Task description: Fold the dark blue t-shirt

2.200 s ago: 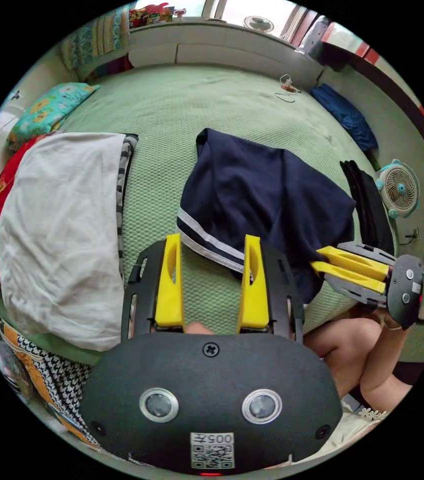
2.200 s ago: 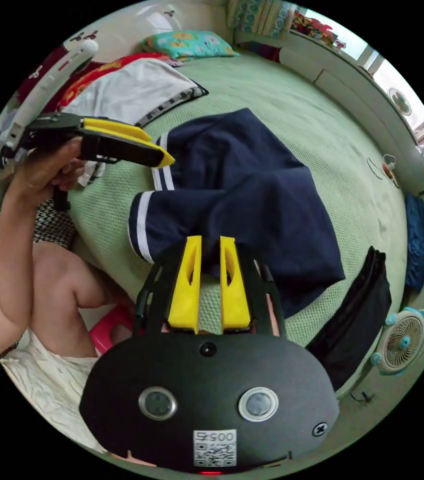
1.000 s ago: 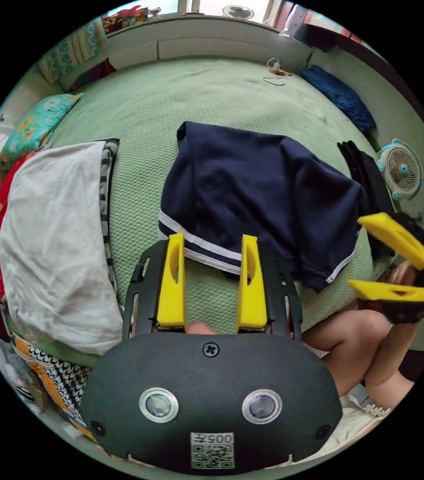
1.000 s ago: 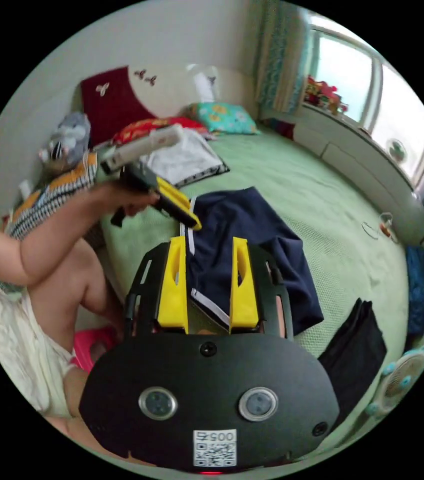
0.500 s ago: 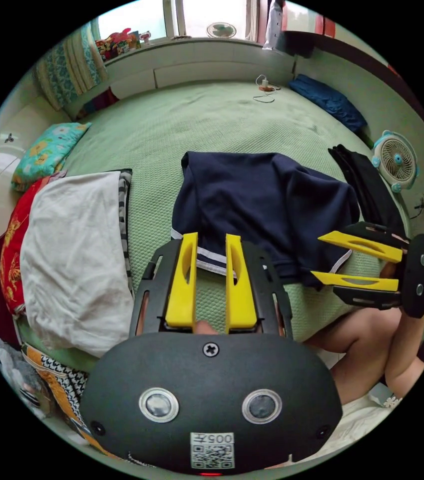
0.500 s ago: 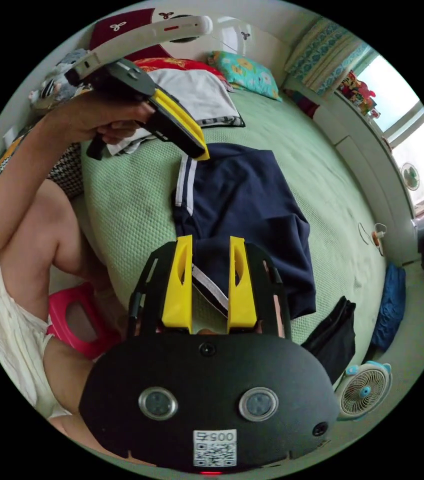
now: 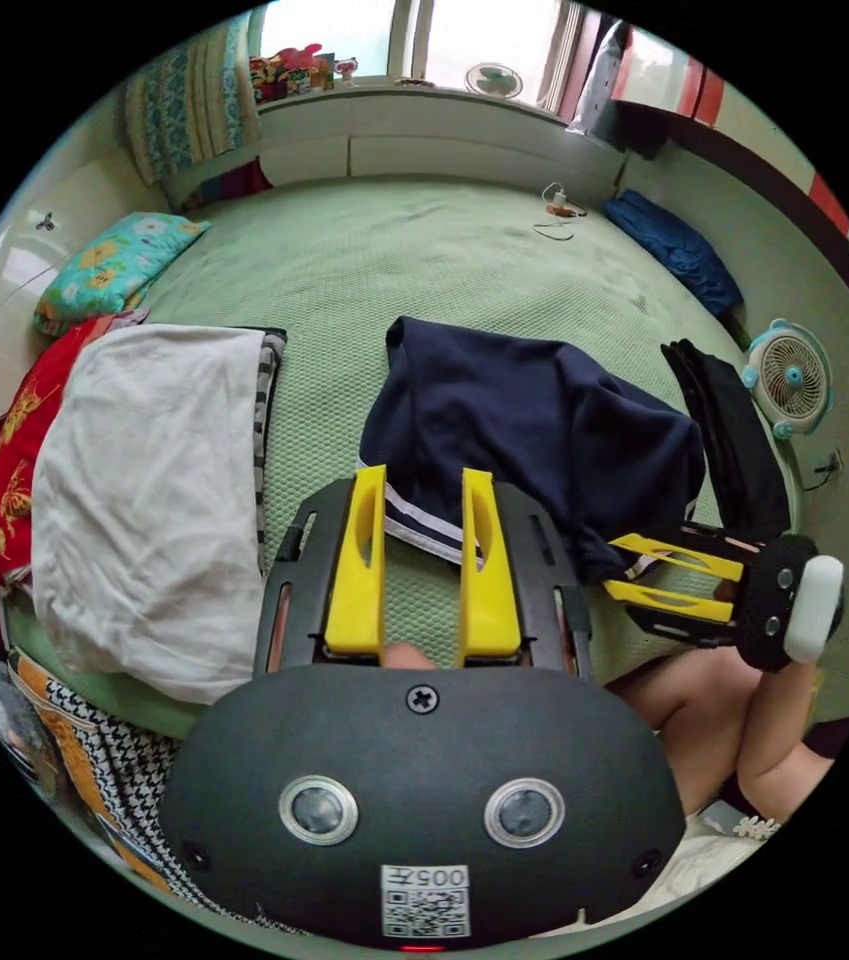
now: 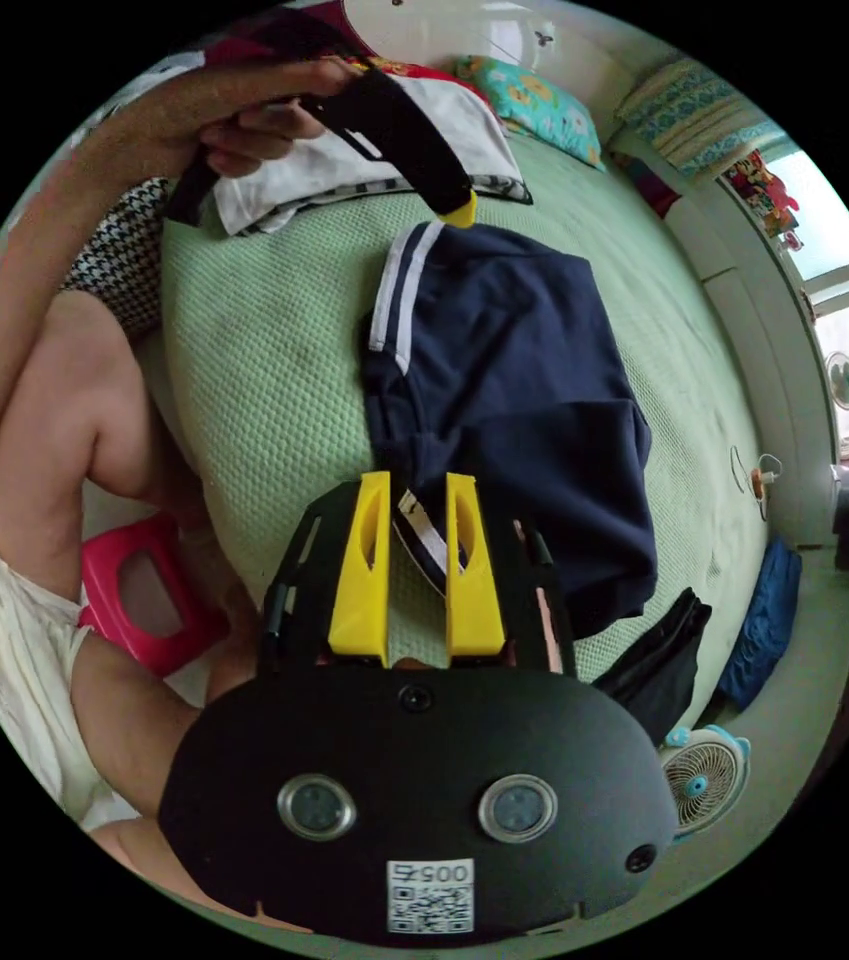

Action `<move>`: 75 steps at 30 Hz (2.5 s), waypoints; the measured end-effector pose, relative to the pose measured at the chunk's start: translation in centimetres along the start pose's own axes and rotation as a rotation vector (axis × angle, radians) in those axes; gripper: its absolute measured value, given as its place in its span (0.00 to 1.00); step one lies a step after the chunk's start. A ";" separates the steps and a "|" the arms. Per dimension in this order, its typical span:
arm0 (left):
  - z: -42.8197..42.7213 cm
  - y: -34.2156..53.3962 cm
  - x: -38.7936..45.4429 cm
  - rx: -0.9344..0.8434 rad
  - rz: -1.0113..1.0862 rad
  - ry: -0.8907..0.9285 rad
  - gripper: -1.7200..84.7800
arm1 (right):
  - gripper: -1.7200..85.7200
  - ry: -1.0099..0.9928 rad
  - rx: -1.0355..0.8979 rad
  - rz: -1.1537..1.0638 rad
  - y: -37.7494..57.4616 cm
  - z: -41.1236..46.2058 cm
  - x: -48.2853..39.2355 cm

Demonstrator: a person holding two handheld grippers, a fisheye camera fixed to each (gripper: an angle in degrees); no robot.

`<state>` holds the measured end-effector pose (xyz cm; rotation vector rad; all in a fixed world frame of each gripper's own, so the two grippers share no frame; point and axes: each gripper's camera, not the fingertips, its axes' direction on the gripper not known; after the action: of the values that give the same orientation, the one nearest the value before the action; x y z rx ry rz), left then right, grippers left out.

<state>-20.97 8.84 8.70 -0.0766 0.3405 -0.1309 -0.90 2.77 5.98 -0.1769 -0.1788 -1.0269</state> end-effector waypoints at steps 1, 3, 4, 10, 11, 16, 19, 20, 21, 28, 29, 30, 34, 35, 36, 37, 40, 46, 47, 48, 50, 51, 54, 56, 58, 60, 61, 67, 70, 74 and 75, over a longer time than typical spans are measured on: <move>0.0 0.0 0.2 -0.005 0.006 -0.011 0.16 | 0.05 -0.006 0.004 0.006 0.3 0.0 0.3; 0.0 0.0 0.4 -0.004 0.013 -0.024 0.16 | 0.03 -0.064 0.041 0.027 1.6 -0.4 1.6; -0.1 0.0 0.5 -0.001 0.006 -0.024 0.17 | 0.03 -0.077 0.056 0.037 1.9 -0.5 2.0; -1.1 0.1 1.8 0.056 0.060 -0.058 0.22 | 0.02 -0.156 0.221 0.173 6.0 -2.1 5.9; -1.2 0.1 2.1 0.054 0.081 -0.053 0.22 | 0.02 -0.177 0.264 0.233 7.0 -2.5 7.0; -0.7 0.2 3.3 0.022 0.182 -0.005 0.23 | 0.02 -0.238 0.432 0.566 12.2 -3.2 12.4; -0.5 0.3 4.4 0.015 0.248 0.066 0.23 | 0.02 -0.261 0.510 0.739 15.5 -3.0 15.0; -0.3 0.3 4.9 0.000 0.278 0.105 0.24 | 0.02 -0.253 0.513 0.800 16.6 -2.8 15.8; -0.2 0.3 5.2 -0.006 0.288 0.113 0.24 | 0.02 -0.245 0.518 0.852 17.5 -2.5 16.4; 2.7 -0.3 8.3 -0.075 0.360 0.002 0.24 | 0.02 -0.250 0.566 0.922 20.4 -2.2 17.7; 3.4 -0.6 8.6 -0.086 0.344 -0.033 0.23 | 0.02 -0.244 0.568 0.910 20.6 -2.3 17.7; 3.6 -0.7 8.7 -0.090 0.344 -0.045 0.22 | 0.02 -0.231 0.572 0.900 20.8 -2.4 17.6; 3.9 -1.4 8.7 -0.082 0.300 -0.088 0.12 | 0.02 -0.205 0.575 0.881 21.3 -2.4 17.6; 3.7 -1.6 8.5 -0.073 0.280 -0.074 0.09 | 0.02 -0.207 0.575 0.881 21.6 -2.3 17.7; 3.5 -1.7 8.4 -0.068 0.273 -0.061 0.08 | 0.02 -0.207 0.570 0.882 21.7 -2.2 17.8; 3.2 -1.9 8.0 -0.057 0.254 -0.036 0.06 | 0.02 -0.206 0.565 0.883 21.8 -2.1 17.8; 2.2 -2.3 6.7 -0.006 0.187 0.031 0.04 | 0.02 -0.178 0.549 0.879 22.1 -1.9 17.9; -0.2 -2.6 5.6 0.114 0.091 0.049 0.03 | 0.02 -0.146 0.520 0.849 21.5 -1.5 17.6; -0.8 -2.7 5.9 0.153 0.085 0.017 0.03 | 0.02 -0.143 0.518 0.847 21.2 -1.6 17.7; -1.0 -2.8 6.0 0.168 0.080 0.002 0.03 | 0.02 -0.123 0.515 0.855 20.8 -1.6 17.7; -1.5 -3.3 6.4 0.230 0.052 -0.007 0.03 | 0.02 -0.080 0.520 0.882 20.3 -1.6 17.8; -1.5 -3.5 6.6 0.240 0.051 -0.003 0.02 | 0.02 -0.053 0.526 0.904 19.9 -1.7 17.9; -1.4 -4.8 7.4 0.254 0.083 -0.017 0.02 | 0.02 0.042 0.514 0.935 18.7 -1.6 17.8; -1.2 -5.2 7.7 0.288 0.093 -0.017 0.02 | 0.03 0.086 0.498 0.944 17.9 -1.4 17.7; -0.9 -5.5 7.5 0.275 0.085 -0.011 0.02 | 0.05 0.055 0.466 0.941 17.0 -1.1 17.8; -0.7 -5.7 7.1 0.275 0.074 -0.003 0.02 | 0.08 -0.086 0.539 0.874 16.2 -1.6 17.2; -0.5 -5.8 6.8 0.268 0.062 0.003 0.02 | 0.09 -0.118 0.567 0.841 15.9 -1.9 16.9; 0.1 -5.8 5.1 0.247 0.027 0.009 0.02 | 0.14 -0.218 0.392 0.307 8.5 -2.3 9.3; -0.1 -5.6 4.8 0.246 0.041 -0.006 0.02 | 0.14 -0.140 0.241 0.122 4.8 -0.2 4.8; -0.4 -5.5 4.4 0.247 0.039 0.000 0.02 | 0.13 0.077 0.062 0.072 1.1 3.6 2.0; -0.4 -5.5 4.4 0.247 0.040 0.004 0.02 | 0.13 0.079 0.035 0.059 0.3 4.5 1.6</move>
<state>-17.60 2.79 7.36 0.1748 0.3272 -0.1322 -0.13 2.58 10.66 -0.1088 -0.1186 -0.9702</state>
